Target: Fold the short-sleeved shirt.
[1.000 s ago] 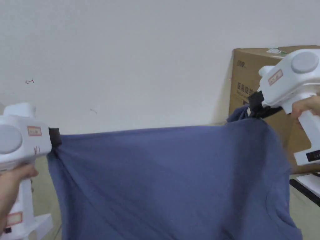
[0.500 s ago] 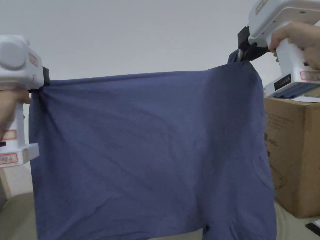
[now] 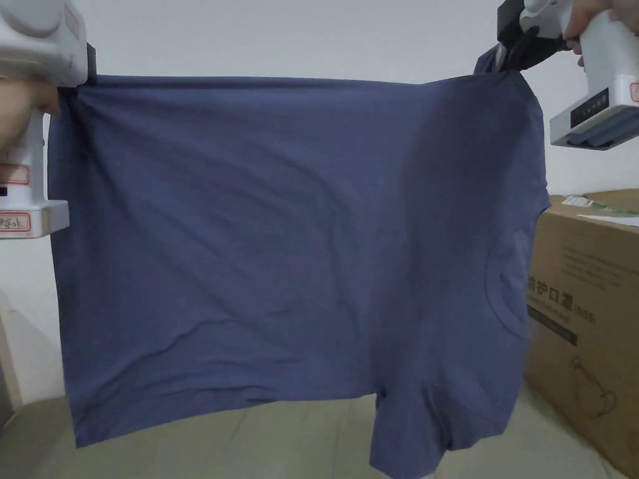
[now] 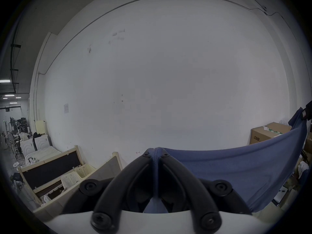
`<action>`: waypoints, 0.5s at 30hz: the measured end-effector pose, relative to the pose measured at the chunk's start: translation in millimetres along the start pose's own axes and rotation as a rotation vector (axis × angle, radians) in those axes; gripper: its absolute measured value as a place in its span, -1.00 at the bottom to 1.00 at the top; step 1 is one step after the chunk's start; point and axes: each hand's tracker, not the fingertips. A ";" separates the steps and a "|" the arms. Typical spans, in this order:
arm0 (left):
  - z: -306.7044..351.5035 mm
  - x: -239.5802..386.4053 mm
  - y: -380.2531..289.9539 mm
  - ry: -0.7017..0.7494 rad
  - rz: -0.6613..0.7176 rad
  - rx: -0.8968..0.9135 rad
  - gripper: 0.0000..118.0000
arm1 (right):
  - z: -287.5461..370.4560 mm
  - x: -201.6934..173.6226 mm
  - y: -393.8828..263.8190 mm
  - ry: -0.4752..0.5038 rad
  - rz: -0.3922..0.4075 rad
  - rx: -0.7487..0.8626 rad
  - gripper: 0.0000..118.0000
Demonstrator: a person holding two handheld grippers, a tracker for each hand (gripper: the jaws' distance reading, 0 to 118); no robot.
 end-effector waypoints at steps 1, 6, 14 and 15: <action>-5.2 0.5 -9.5 -0.001 0.013 -0.007 -0.96 | -8.2 0.9 -7.7 0.002 -0.007 -0.015 -0.97; -31.9 8.7 -84.1 -0.025 0.026 -0.069 -0.96 | -61.3 9.3 -60.2 -0.004 -0.008 -0.120 -0.97; -85.4 27.4 -286.6 -0.083 0.007 -0.417 -0.96 | -124.6 -3.4 -244.9 -0.040 0.036 -0.393 -0.97; -88.9 29.3 -316.8 -0.096 0.003 -0.467 -0.96 | -136.6 -0.6 -272.8 -0.042 0.035 -0.431 -0.97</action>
